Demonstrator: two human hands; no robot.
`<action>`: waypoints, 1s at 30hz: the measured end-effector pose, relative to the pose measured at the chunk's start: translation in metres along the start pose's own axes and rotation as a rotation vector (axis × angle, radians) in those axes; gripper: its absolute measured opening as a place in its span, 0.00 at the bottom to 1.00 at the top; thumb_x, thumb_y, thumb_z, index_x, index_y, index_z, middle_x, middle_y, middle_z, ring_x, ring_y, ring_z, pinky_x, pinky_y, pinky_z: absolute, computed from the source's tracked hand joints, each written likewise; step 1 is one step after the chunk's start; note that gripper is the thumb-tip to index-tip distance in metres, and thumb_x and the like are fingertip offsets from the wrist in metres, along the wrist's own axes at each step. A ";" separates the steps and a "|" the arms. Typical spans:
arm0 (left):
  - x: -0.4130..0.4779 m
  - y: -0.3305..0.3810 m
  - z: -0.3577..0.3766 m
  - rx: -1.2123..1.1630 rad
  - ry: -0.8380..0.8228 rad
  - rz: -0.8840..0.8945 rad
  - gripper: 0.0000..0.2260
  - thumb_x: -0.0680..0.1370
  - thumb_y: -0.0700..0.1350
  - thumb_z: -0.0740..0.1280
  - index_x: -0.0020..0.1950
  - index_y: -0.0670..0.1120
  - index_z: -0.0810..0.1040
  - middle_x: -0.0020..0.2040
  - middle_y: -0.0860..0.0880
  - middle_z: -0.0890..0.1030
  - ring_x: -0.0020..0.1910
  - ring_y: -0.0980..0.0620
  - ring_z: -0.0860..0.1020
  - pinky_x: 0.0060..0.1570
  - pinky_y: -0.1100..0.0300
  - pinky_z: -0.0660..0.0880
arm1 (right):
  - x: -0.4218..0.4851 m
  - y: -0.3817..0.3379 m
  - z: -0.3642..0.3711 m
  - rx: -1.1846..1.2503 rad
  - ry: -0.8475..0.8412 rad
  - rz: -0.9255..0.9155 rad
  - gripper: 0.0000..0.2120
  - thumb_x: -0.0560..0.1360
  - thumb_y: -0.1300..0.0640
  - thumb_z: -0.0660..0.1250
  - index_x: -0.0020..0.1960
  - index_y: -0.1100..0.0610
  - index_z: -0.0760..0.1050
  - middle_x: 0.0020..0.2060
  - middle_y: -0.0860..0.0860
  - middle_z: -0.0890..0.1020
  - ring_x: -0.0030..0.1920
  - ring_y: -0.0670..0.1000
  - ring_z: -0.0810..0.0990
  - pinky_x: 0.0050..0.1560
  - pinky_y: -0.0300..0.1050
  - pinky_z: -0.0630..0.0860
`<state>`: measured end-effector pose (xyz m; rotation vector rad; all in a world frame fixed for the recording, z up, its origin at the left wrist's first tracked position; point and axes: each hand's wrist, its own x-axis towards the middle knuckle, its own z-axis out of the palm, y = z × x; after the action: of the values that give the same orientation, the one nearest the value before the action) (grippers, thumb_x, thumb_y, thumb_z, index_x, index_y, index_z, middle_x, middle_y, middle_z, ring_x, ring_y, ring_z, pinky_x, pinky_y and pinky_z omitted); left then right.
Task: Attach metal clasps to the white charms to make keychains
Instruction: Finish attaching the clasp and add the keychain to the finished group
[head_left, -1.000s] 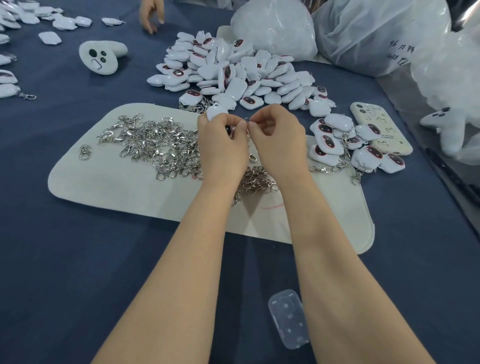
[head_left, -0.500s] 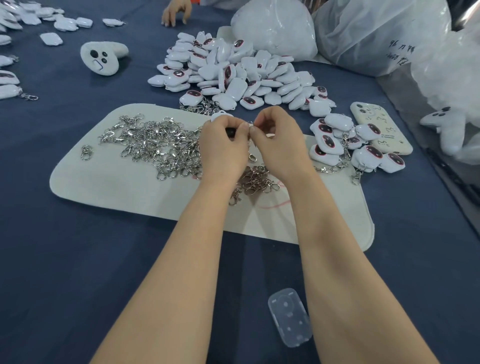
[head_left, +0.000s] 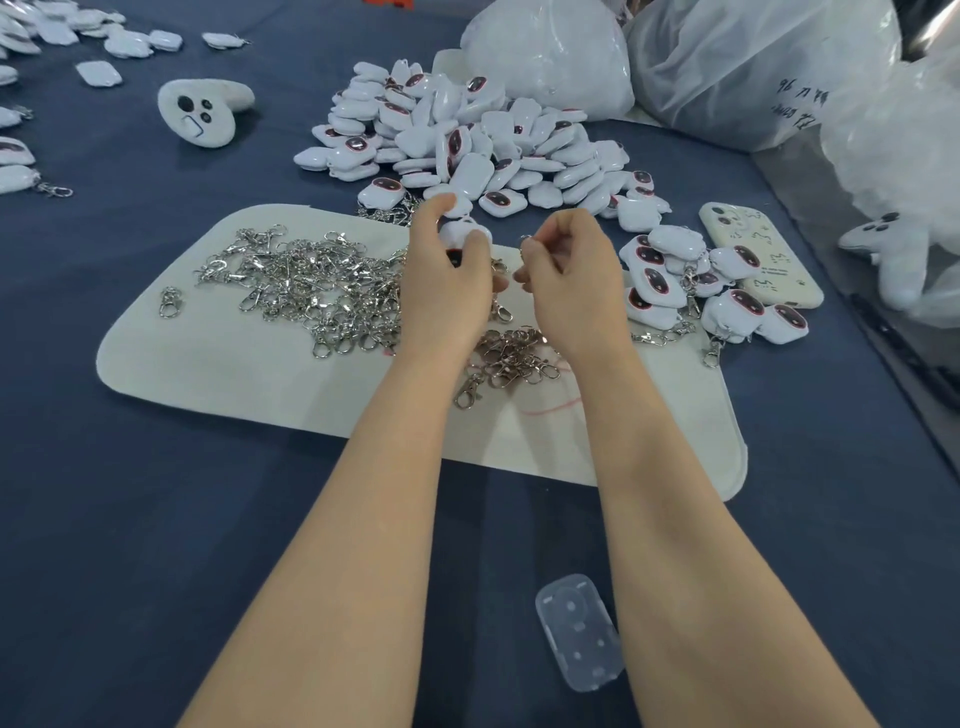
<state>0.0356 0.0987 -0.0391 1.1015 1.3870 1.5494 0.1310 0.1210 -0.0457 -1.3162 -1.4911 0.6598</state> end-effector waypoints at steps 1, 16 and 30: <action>-0.001 0.001 -0.001 -0.028 -0.003 -0.024 0.13 0.79 0.39 0.58 0.63 0.48 0.66 0.42 0.53 0.75 0.25 0.62 0.76 0.27 0.68 0.72 | 0.000 0.001 -0.001 -0.011 0.006 -0.001 0.11 0.77 0.63 0.61 0.40 0.50 0.65 0.34 0.47 0.76 0.42 0.57 0.80 0.50 0.56 0.77; 0.001 -0.004 -0.002 0.172 -0.091 0.058 0.06 0.77 0.39 0.63 0.52 0.49 0.71 0.43 0.52 0.75 0.33 0.50 0.76 0.34 0.59 0.73 | 0.001 0.003 -0.003 -0.199 -0.034 -0.093 0.04 0.77 0.63 0.62 0.46 0.56 0.69 0.39 0.50 0.77 0.44 0.51 0.78 0.45 0.40 0.73; 0.004 -0.006 -0.006 0.333 -0.059 0.186 0.10 0.77 0.40 0.63 0.58 0.44 0.74 0.50 0.54 0.75 0.47 0.56 0.73 0.41 0.76 0.68 | 0.001 0.006 -0.001 -0.247 -0.060 -0.098 0.04 0.77 0.63 0.61 0.46 0.56 0.69 0.40 0.51 0.78 0.45 0.52 0.79 0.45 0.44 0.73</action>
<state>0.0289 0.1017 -0.0444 1.5020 1.5760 1.4299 0.1341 0.1230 -0.0504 -1.4069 -1.7169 0.4663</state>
